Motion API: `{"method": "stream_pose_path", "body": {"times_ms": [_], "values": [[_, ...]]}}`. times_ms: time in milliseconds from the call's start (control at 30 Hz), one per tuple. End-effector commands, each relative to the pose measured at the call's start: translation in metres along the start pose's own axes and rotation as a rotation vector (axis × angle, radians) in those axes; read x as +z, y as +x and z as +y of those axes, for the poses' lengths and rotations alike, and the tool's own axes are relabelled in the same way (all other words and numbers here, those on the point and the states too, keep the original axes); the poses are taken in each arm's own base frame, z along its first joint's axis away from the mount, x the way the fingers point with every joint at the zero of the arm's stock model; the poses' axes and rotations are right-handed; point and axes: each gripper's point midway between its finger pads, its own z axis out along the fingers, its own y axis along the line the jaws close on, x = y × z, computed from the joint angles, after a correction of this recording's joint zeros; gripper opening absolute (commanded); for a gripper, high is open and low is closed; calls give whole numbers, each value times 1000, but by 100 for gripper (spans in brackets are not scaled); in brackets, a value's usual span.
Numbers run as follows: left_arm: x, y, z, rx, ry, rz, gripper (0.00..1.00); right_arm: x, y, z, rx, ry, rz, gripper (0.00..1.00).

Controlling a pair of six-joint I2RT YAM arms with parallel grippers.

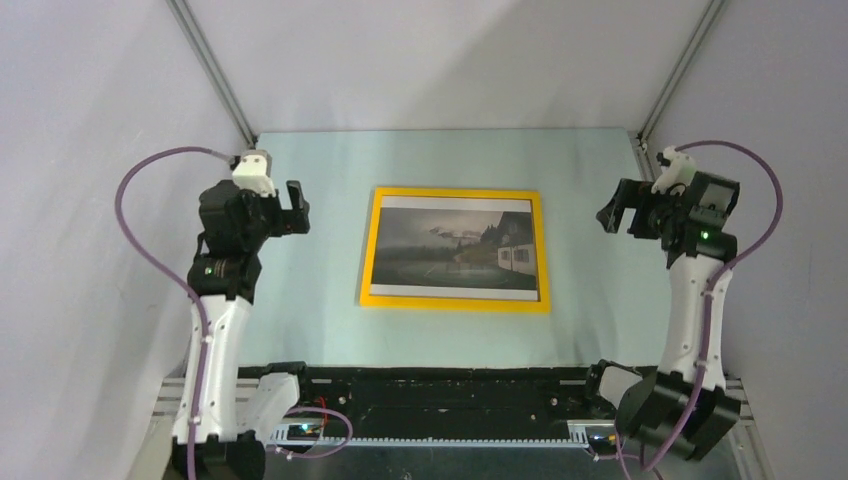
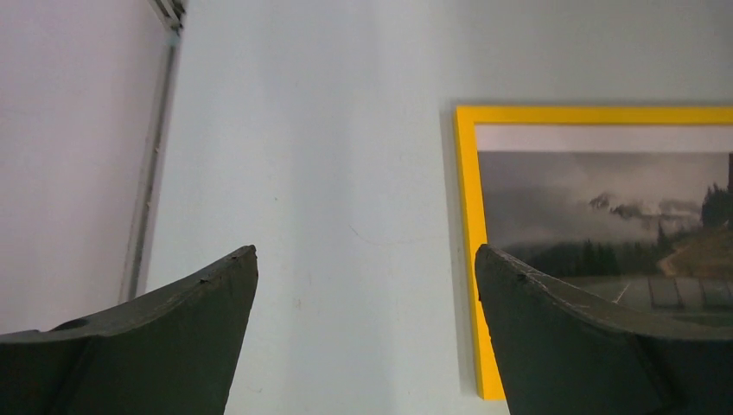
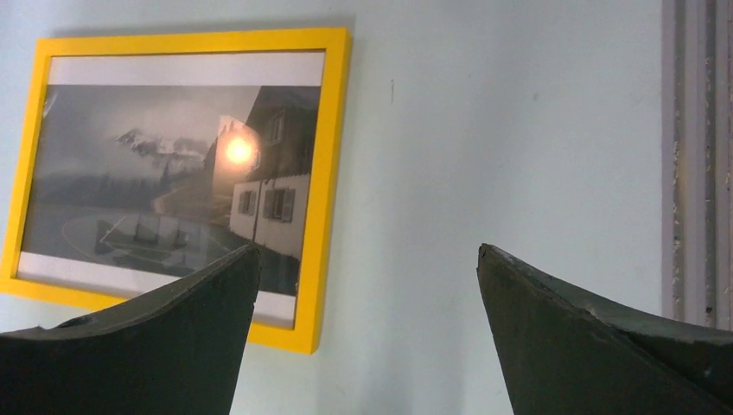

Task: Put the photo into the frame
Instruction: Reset both arms

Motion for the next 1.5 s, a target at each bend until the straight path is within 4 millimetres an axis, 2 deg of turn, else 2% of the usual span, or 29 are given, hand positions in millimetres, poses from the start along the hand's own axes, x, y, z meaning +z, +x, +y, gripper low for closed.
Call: {"method": "stream_pose_path", "body": {"times_ms": [0, 133, 200, 233, 333, 367, 400, 433, 467, 500, 667, 967, 1467], "values": [[-22, -22, 11, -42, -80, -117, 100, -23, 3, 18, -19, -22, -62, 99], [-28, -21, 3, -70, -45, -134, 100, -38, 4, 20, -53, 19, -134, 99], [-27, -13, -5, -66, -1, -128, 100, -47, 4, 24, -77, 29, -184, 99], [-26, -10, -8, -68, 14, -128, 100, -45, 11, 23, -76, 28, -179, 99], [-23, -1, -15, -83, 52, -175, 100, -51, 10, 25, -123, 39, -231, 99], [-27, -4, -17, -85, 58, -213, 100, -51, 12, 24, -140, 41, -229, 99], [-23, 0, -16, -84, 58, -240, 100, -53, 12, 26, -152, 38, -237, 99], [-28, -10, -16, -74, 59, -310, 100, -52, 13, 25, -164, 38, -236, 99], [-21, 2, -15, -74, 53, -305, 100, -52, 13, 25, -169, 41, -236, 99], [-22, -3, -12, -61, 40, -346, 100, -52, 14, 22, -178, 51, -233, 99], [-12, 12, -4, -41, -3, -302, 100, -49, 14, 8, -181, 122, -220, 99], [-15, 15, 8, -12, -67, -311, 100, -55, 21, 34, -278, -8, -221, 99], [-14, 17, 12, 9, -90, -308, 98, -58, 17, 25, -261, 51, -233, 100]]}}
